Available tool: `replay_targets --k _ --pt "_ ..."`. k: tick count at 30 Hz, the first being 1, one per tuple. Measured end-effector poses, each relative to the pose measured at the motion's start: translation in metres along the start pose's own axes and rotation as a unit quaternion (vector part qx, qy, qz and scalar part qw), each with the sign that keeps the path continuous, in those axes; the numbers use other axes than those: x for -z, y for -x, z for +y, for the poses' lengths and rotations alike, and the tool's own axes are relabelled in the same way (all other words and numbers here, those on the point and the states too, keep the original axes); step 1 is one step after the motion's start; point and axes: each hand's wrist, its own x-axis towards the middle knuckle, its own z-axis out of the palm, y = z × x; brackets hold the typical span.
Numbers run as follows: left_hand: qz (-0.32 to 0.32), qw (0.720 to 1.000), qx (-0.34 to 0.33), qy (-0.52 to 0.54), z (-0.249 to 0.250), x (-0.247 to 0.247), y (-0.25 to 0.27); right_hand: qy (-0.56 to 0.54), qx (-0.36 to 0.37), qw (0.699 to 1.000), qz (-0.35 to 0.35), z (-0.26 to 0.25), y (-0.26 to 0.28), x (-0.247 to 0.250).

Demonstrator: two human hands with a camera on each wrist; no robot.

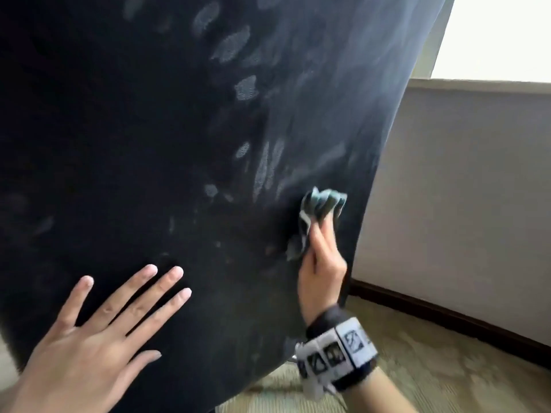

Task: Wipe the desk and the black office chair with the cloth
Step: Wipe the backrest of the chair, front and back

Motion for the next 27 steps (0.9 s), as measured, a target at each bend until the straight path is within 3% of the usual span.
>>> replay_targets --k 2,3,6,11,14,16,18,23,27 --pt "0.020 0.999 0.005 -0.029 0.000 -0.002 0.000 -0.024 0.014 0.996 -0.082 -0.027 0.107 -0.002" --pt "0.025 0.999 0.005 -0.039 -0.001 -0.003 0.001 -0.029 0.021 0.996 -0.083 -0.032 0.128 -0.003" --pt "0.034 0.998 0.005 -0.055 -0.005 -0.003 0.000 -0.020 0.009 0.996 -0.083 -0.029 0.103 -0.011" --pt "0.056 0.995 -0.004 -0.080 -0.003 0.004 -0.005 -0.036 0.021 0.999 -0.007 -0.041 0.022 -0.014" --pt "0.064 0.991 -0.009 -0.114 -0.001 0.003 -0.006 -0.052 0.038 0.997 -0.036 -0.048 0.075 -0.021" --pt "0.062 0.987 -0.008 -0.148 -0.003 0.002 -0.007 -0.030 0.074 0.990 -0.113 -0.044 0.142 -0.016" --pt "0.054 0.986 -0.003 -0.157 -0.005 0.001 -0.004 -0.027 0.112 0.976 -0.186 -0.035 0.172 -0.009" --pt "0.048 0.992 0.012 -0.114 -0.006 0.001 0.000 -0.066 0.061 0.994 -0.065 -0.044 0.104 -0.006" --pt "0.071 0.989 0.005 -0.128 0.000 0.003 -0.004 -0.020 0.044 0.998 -0.028 -0.048 0.064 -0.016"
